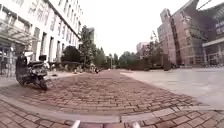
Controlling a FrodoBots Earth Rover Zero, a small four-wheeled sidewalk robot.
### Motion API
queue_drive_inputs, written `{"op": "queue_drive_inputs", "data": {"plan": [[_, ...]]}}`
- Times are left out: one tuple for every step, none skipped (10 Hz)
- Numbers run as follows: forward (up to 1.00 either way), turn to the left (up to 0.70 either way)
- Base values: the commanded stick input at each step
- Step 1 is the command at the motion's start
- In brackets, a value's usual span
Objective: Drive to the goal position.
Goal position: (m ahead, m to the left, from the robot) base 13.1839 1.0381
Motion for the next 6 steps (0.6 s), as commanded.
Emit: {"op": "queue_drive_inputs", "data": {"plan": [[0.70, 0.00], [0.70, 0.00], [0.70, 0.00], [0.70, 0.00], [0.70, 0.00], [0.70, 0.00]]}}
